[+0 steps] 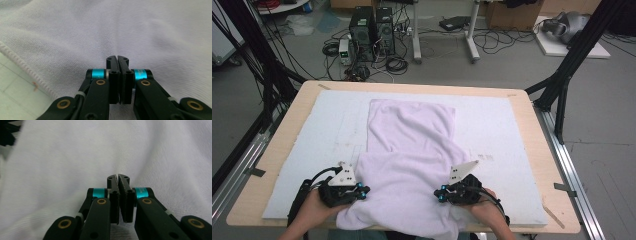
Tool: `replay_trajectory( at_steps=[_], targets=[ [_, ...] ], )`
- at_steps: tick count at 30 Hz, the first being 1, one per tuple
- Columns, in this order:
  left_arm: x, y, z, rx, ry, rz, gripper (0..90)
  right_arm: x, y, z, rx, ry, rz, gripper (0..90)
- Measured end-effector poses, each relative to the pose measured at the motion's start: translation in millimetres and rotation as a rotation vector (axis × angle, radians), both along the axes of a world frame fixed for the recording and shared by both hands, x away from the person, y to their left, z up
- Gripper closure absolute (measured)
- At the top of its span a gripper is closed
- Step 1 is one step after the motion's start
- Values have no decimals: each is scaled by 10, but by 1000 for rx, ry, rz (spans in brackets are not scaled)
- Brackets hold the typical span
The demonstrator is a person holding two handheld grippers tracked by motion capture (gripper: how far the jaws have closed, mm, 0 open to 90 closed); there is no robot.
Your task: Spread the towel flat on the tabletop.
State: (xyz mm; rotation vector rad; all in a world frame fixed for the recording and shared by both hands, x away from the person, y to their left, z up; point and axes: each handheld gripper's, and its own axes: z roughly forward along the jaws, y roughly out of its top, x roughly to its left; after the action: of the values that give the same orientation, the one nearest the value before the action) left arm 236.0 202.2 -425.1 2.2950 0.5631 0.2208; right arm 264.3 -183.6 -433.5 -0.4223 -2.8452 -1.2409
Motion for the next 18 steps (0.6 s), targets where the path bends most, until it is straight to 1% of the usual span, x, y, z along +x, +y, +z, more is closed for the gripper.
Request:
replay_trajectory(
  at_steps=[3,4,5,7,8,9,10,11,12,13,14,15,16,17,18],
  targets=[
    [-174,47,64,-6,4,-12,878,-121,-19,73,17,-14,17,877],
    [-222,55,79,-6,6,-11,878,-167,-28,90,25,-12,24,877],
    [-290,69,96,-16,12,-19,878,-203,-33,100,29,-10,28,877],
    [-394,79,119,-28,30,-38,878,-312,-32,118,44,0,61,876],
    [-436,77,130,-29,34,-50,876,-357,-33,131,54,5,74,868],
    [-457,70,142,-26,28,-61,870,-388,-35,148,69,11,84,831],
    [-454,61,156,-20,12,-57,833,-393,-42,174,82,9,73,773],
    [-428,51,168,-26,-3,-40,745,-374,-51,200,87,-5,53,741],
    [-380,48,182,-32,-10,-29,668,-337,-62,221,75,-27,28,712],
    [-323,43,191,-32,-27,-19,645,-286,-66,229,51,-51,7,690],
    [-266,33,186,-34,-49,-6,623,-235,-65,224,31,-63,-8,661],
    [-195,23,169,-27,-64,10,597,-185,-57,206,24,-65,-21,632],
    [-124,11,141,-14,-75,32,577,-136,-46,175,15,-59,-30,626],
    [-55,-4,95,-4,-82,50,559,-96,-28,137,1,-55,-29,620],
    [11,-15,45,3,-67,63,549,-65,1,96,-11,-55,-31,613]
  ],
)
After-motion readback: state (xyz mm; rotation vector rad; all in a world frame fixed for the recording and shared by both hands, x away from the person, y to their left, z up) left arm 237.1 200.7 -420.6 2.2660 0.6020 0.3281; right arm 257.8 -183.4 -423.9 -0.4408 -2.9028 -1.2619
